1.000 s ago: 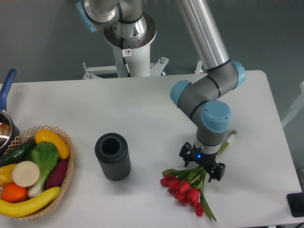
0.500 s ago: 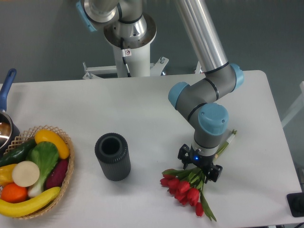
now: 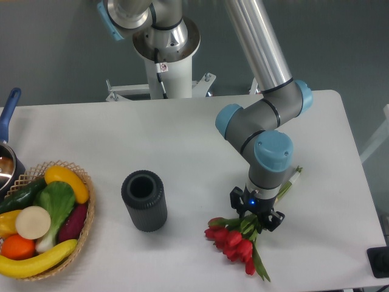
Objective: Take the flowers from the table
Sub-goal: 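Close the gripper on the tulip stems, then lift the gripped tulip bunch up off the table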
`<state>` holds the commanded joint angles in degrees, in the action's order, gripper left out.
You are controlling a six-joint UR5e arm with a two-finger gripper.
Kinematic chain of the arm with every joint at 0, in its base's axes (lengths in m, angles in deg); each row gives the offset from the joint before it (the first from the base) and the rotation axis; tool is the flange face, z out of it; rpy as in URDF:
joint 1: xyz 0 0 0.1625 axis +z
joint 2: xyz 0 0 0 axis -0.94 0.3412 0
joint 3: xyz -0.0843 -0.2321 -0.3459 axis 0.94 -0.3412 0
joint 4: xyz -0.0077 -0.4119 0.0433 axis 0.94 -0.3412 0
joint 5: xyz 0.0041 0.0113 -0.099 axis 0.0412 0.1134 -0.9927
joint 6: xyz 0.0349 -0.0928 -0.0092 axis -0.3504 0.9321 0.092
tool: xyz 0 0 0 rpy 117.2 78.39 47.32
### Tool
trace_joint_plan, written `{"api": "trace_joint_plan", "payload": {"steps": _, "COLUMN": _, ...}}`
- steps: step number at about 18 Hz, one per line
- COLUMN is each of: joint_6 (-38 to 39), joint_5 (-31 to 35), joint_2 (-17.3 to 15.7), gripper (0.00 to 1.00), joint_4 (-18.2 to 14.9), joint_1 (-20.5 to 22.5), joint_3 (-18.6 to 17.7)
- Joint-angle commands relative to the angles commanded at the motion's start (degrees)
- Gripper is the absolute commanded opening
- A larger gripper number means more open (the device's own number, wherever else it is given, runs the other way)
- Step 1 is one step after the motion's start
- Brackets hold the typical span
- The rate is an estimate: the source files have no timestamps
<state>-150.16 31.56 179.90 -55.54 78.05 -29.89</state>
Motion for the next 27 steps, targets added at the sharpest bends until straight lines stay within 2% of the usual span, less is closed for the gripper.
{"api": "trace_joint_plan", "payload": {"steps": 5, "joint_6": 3.5, "joint_5": 0.0, "joint_2": -0.5, "gripper": 0.23, "joint_4": 0.0, "joint_1": -0.1, "joint_3": 0.4}}
{"api": "trace_joint_plan", "payload": {"steps": 10, "joint_6": 3.8, "joint_5": -0.1, "joint_2": -1.2, "gripper": 0.23, "joint_4": 0.0, "joint_1": -0.2, "joint_3": 1.7}}
{"api": "trace_joint_plan", "payload": {"steps": 12, "joint_6": 4.8, "joint_5": -1.3, "joint_2": -2.6, "gripper": 0.23, "joint_4": 0.0, "joint_1": -0.2, "joint_3": 2.7}}
{"api": "trace_joint_plan", "payload": {"steps": 20, "joint_6": 13.2, "joint_5": -11.8, "joint_2": -11.2, "gripper": 0.23, "joint_4": 0.2, "joint_1": 2.0, "joint_3": 5.3}}
{"api": "trace_joint_plan", "payload": {"steps": 27, "joint_6": 21.6, "joint_5": -28.3, "joint_2": -16.0, "gripper": 0.23, "joint_4": 0.3, "joint_1": 6.7, "joint_3": 7.8}}
